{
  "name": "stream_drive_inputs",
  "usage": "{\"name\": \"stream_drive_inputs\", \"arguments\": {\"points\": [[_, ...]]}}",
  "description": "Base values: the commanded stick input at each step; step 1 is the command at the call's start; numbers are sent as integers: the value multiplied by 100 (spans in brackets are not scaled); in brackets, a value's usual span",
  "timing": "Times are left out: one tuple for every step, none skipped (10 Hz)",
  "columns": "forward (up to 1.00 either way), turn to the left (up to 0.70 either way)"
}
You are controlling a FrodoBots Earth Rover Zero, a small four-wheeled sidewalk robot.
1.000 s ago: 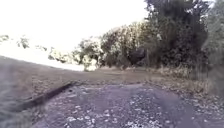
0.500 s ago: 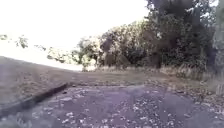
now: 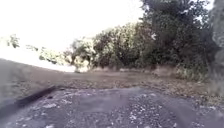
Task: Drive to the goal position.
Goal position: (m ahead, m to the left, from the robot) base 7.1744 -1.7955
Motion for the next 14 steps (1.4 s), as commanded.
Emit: {"name": "stream_drive_inputs", "arguments": {"points": [[70,-9],[70,-29],[70,0],[70,0],[70,0],[70,0],[70,0],[70,0],[70,0],[70,0],[70,0],[70,0],[70,0],[70,0]]}}
